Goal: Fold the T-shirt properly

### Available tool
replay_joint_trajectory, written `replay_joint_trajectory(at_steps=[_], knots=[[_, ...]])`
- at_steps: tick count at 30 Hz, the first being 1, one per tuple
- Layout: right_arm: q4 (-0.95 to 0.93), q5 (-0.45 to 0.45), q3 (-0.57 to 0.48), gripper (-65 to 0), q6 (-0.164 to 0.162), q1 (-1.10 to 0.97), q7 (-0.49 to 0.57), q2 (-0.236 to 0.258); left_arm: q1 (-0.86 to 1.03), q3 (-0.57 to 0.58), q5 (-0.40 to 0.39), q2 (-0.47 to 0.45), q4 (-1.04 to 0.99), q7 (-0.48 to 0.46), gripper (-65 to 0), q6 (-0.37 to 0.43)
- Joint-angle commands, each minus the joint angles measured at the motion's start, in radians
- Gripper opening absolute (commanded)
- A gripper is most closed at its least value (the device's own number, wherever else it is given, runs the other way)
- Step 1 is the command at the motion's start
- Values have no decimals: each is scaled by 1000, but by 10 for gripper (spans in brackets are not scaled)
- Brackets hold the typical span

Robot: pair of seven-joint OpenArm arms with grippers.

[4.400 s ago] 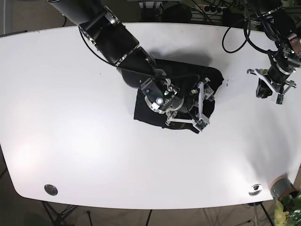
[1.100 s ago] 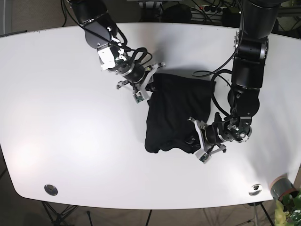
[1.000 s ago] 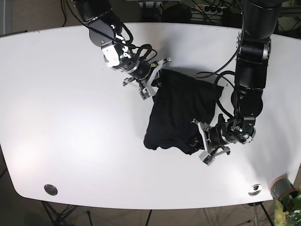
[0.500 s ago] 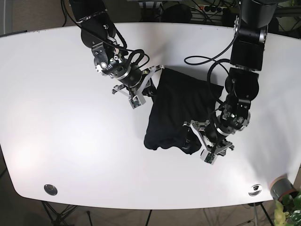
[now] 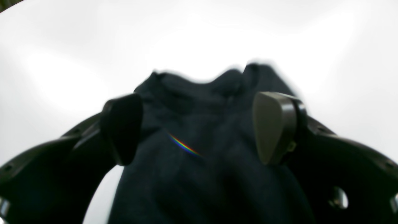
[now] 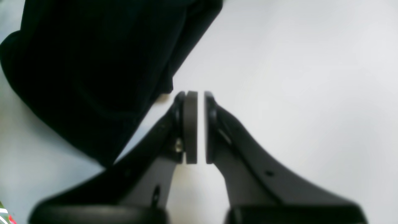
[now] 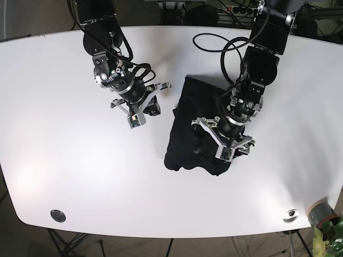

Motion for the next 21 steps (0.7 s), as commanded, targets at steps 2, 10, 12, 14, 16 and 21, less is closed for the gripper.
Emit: replay_joint_trajectory(at_steps=[2,10,12,14,16,21], knots=[[22,5,30,-623,5,-3,23,0,15,18,70,28,-53,-85,-122,-4],[30,5,34,-623,5,-7,23,0,29,13,108,29,-308,-180,-122,-55],[42,5,34,-623,5,-18,23,0,30,-11,106,-8,-369,-183,-124,-113],[49,5,34,-623,5,-19,23,2,40,-45,106,-25,-423,-186,-124,-152],[62,5,34,-623,5,-22,23,2,43,-93,106,-28,-485,-188,-125,-199],[88,5,34,-623,5,-26,23,3,43,-231,112,-78,-608,-188,-125,-316]])
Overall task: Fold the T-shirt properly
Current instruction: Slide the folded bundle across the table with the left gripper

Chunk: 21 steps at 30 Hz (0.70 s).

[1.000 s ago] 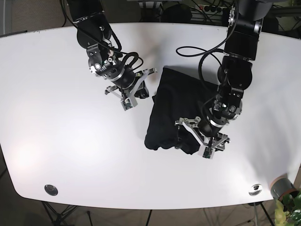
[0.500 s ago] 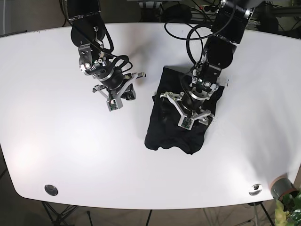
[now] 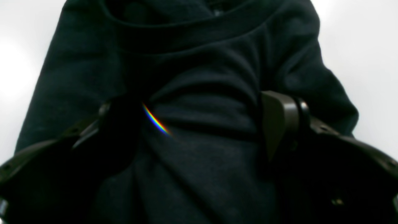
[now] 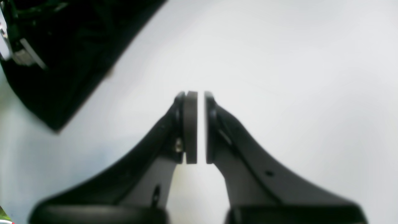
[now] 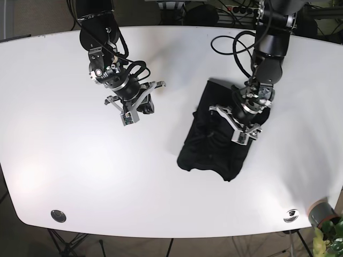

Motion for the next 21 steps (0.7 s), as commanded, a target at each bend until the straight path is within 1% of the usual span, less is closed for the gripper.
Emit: replay_joint_trajectory(at_steps=[1,3,5,12,16,21], knots=[[44,9,0,-623,9,11,25,1,23,-64,67,-69,-101,175,-125,12],[50,9,0,-623,9,11,25,1,21,-93,67,-92,-129,176,-125,-11],[66,7,0,-623,9,8,25,1,21,-113,67,-146,-163,176,-125,-34],[116,4,0,-623,9,-29,27,4,0,-121,60,-292,-296,175,-125,-94],[159,7,0,-623,9,-55,28,28,-26,-122,60,-374,-375,175,-125,-134],[187,4,6,-623,9,-64,28,28,-29,-122,60,-460,-413,169,-125,-144]])
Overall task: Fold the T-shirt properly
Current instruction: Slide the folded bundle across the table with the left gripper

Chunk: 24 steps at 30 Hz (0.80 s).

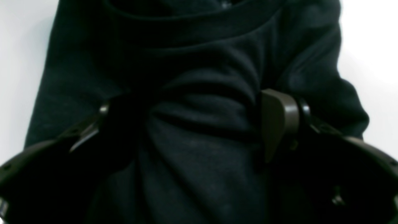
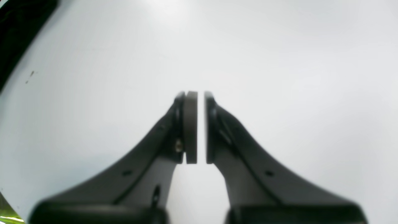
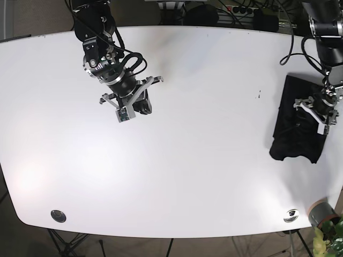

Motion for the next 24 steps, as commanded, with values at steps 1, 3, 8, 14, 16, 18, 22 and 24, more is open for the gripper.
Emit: replay_joint_trajectory(at_steps=[1,3,8,14,16,18,22,24], knots=[[34,10,12,-623,8,0,26,0,34,10,161,-76,-41,176,-125,54],[39,10,18,-623,8,-10,26,-1,41,10,162,-108,-41,140,-125,54],[71,9,17,-623,8,-36,28,-1,77,10,164,-195,-83,27,-125,58],[98,4,17,-623,8,-63,28,0,80,10,161,-255,-112,-59,-125,54],[111,4,17,-623,8,-74,28,0,79,6,159,-264,-110,-84,-125,54],[112,9,17,-623,8,-79,28,0,79,-6,133,-274,-110,-102,-125,52],[124,9,15,-623,8,-83,30,0,87,-43,55,-281,-51,-103,-125,52],[134,4,17,-623,8,-94,30,0,111,-56,26,-283,-3,-102,-125,52]])
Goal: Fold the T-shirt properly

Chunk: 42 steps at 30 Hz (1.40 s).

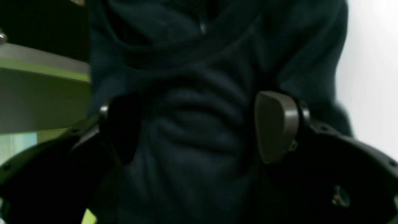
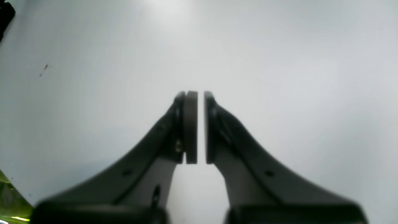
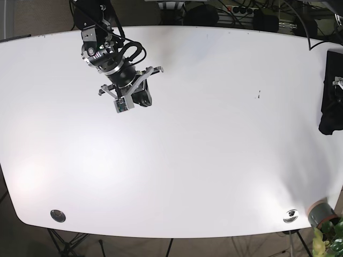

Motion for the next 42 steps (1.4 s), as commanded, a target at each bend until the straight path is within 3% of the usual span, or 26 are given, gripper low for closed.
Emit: replay_joint_trajectory(at_steps=[1,9,14,18,24,28,35,42], knots=[[43,3,2,-623,6,-6,28,2,29,-39,-53,-44,102,-24,-125,6],[43,2,5,-623,6,-19,76,68,221,-249,-77,4,422,-24,-126,14],[-20,2,53,-623,0,-57,254,117,285,-361,-41,139,623,-24,-126,15],[-64,2,113,-623,1,-100,375,139,309,-427,53,297,763,-24,-146,15],[-126,0,168,-623,0,-164,488,165,325,-425,159,499,890,-27,-212,14],[-145,-6,194,-623,0,-236,582,171,379,-427,159,576,943,-29,-212,14],[-204,-156,232,-623,5,-371,798,147,513,-428,160,754,1048,-29,-215,14],[-270,-178,238,-623,5,-513,989,145,707,-428,159,918,1147,-29,-217,14]])
